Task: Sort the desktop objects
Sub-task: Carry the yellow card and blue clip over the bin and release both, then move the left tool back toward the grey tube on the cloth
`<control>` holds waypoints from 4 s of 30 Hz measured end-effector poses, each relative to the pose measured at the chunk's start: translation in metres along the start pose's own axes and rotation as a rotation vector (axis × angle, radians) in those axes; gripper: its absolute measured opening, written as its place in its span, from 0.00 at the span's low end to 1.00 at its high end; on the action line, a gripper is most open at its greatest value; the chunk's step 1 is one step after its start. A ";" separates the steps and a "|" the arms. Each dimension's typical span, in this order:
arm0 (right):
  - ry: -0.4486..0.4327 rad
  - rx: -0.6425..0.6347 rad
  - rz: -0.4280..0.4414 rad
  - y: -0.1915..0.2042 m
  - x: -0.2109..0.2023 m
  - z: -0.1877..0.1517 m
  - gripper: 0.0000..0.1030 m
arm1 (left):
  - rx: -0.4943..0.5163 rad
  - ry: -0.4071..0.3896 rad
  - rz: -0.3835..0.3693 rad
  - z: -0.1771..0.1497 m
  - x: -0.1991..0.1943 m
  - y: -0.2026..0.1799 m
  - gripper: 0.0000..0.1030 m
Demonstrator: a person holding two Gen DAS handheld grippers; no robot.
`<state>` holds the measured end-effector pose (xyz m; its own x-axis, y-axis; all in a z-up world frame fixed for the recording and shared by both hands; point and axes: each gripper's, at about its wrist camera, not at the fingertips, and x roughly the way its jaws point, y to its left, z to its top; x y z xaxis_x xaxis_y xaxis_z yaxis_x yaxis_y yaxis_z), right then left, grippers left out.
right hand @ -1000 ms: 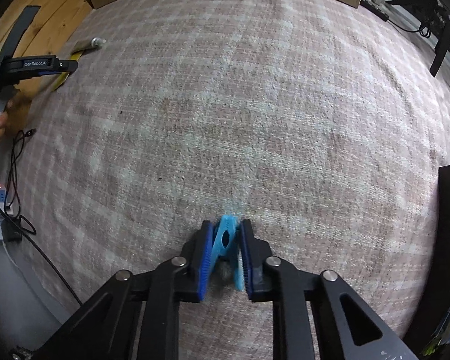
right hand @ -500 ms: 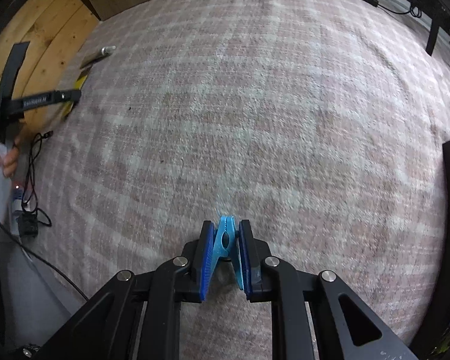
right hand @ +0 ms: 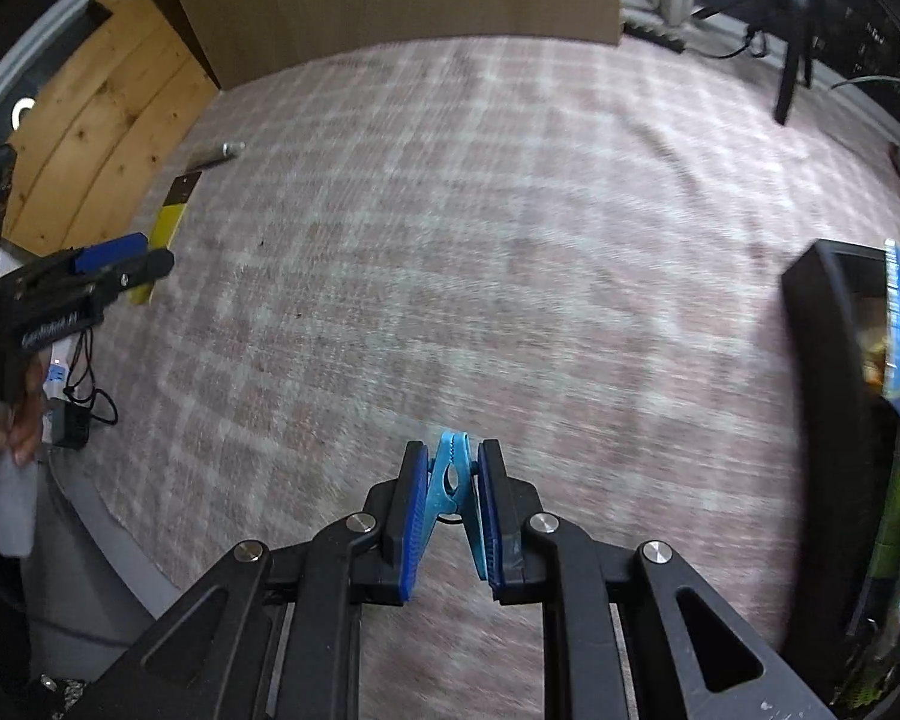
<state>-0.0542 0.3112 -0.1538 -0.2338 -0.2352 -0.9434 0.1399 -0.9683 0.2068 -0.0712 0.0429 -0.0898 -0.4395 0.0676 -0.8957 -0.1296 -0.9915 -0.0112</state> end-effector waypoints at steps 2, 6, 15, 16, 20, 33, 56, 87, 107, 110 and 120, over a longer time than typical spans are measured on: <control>-0.016 0.008 0.003 -0.007 -0.010 -0.001 0.15 | 0.036 -0.025 -0.022 0.006 -0.011 -0.029 0.52; -0.056 0.027 0.000 -0.027 -0.028 -0.009 0.15 | 0.100 -0.059 -0.054 0.017 -0.018 -0.076 0.52; -0.129 0.104 -0.010 -0.083 -0.066 -0.034 0.15 | 0.230 -0.088 -0.137 0.032 -0.026 -0.192 0.52; -0.135 0.114 -0.013 -0.090 -0.071 -0.038 0.15 | 0.246 -0.089 -0.149 0.034 -0.026 -0.208 0.52; -0.165 0.165 -0.027 -0.124 -0.091 -0.057 0.15 | 0.303 -0.089 -0.195 0.039 -0.021 -0.256 0.52; -0.271 0.394 -0.115 -0.249 -0.160 -0.135 0.15 | 0.451 -0.087 -0.341 0.057 -0.012 -0.412 0.52; -0.294 0.610 -0.131 -0.374 -0.171 -0.164 0.36 | 0.533 -0.043 -0.427 0.067 0.005 -0.521 0.64; -0.314 0.493 -0.150 -0.276 -0.172 -0.125 0.47 | 0.217 -0.034 -0.183 0.075 0.021 -0.272 0.66; -0.233 0.321 -0.048 -0.106 -0.101 -0.041 0.47 | 0.043 0.050 -0.025 0.081 0.065 0.072 0.66; -0.222 0.323 -0.043 -0.088 -0.093 -0.037 0.47 | 0.015 0.076 -0.042 0.092 0.080 0.111 0.66; -0.187 0.382 -0.070 -0.066 -0.080 -0.037 0.47 | -0.025 0.181 -0.079 0.127 0.145 0.184 0.66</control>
<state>-0.0095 0.3969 -0.1017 -0.4051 -0.1449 -0.9027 -0.2407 -0.9356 0.2582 -0.2717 -0.1155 -0.1651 -0.2615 0.1264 -0.9569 -0.1341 -0.9865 -0.0937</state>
